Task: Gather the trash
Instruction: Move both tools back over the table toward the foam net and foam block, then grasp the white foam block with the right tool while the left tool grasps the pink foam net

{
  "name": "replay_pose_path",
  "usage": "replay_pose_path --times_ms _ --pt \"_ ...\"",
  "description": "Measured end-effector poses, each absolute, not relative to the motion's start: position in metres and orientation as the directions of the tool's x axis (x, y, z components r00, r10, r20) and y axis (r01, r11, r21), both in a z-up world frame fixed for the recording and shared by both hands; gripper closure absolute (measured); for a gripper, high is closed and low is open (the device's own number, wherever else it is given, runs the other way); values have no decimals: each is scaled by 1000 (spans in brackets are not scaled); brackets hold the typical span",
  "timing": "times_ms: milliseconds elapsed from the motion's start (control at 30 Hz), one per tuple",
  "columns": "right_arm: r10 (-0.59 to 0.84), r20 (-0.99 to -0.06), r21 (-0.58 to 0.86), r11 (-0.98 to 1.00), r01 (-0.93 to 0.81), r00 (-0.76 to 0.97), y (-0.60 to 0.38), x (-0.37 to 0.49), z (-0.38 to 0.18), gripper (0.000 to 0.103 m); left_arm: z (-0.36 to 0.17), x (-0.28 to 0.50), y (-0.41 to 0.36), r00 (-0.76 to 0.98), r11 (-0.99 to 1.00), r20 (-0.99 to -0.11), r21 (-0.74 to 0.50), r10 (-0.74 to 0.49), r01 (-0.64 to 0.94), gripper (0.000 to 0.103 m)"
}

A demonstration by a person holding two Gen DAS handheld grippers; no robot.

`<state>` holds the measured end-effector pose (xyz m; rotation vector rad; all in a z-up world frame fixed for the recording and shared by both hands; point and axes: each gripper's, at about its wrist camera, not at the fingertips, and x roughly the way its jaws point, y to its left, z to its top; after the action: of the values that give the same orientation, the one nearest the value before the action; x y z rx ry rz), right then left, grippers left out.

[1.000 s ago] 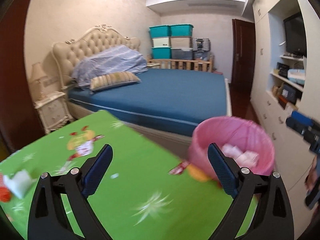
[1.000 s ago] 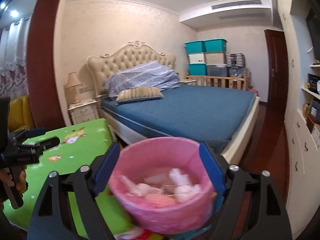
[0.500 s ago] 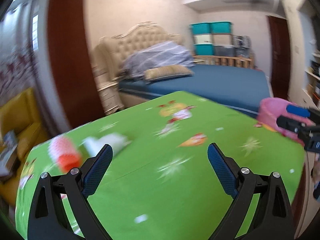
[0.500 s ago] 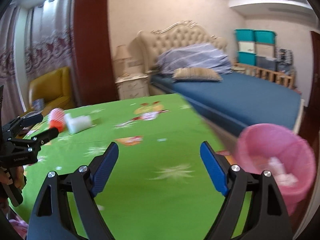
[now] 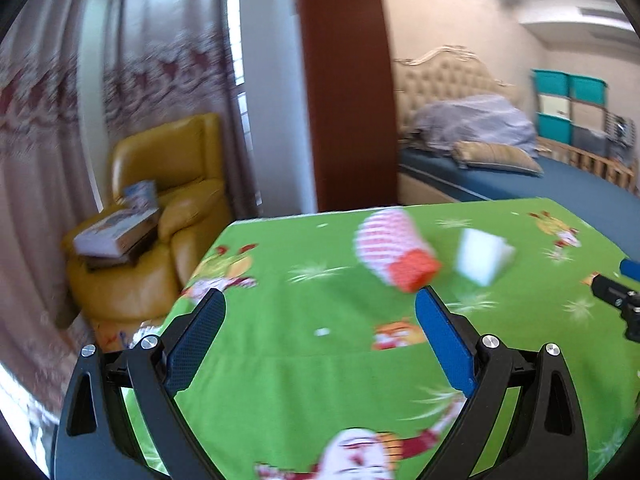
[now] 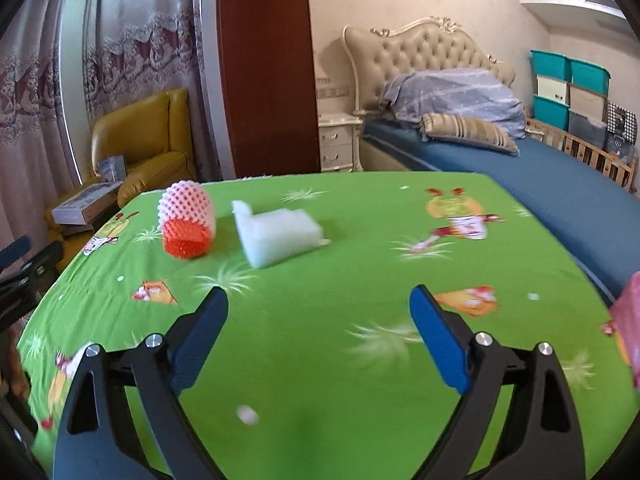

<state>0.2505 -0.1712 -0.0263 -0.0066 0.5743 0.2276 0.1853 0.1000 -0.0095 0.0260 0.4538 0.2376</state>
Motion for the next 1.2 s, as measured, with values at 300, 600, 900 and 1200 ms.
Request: replay_pose_path --times_ms 300,600,900,1200 --pt "71 -587 -10 995 -95 806 -93 325 -39 14 -25 181 130 860 966 -441 78 256 -248 13" --pt "-86 -627 -104 994 27 774 -51 391 -48 9 -26 173 140 858 963 -441 77 264 -256 13" --pt "-72 -710 -81 997 20 701 -99 391 -62 10 -23 187 127 855 972 -462 85 235 -221 13" --pt "89 -707 88 995 -38 701 -203 349 -63 12 -23 239 91 818 993 -564 29 111 -115 13"
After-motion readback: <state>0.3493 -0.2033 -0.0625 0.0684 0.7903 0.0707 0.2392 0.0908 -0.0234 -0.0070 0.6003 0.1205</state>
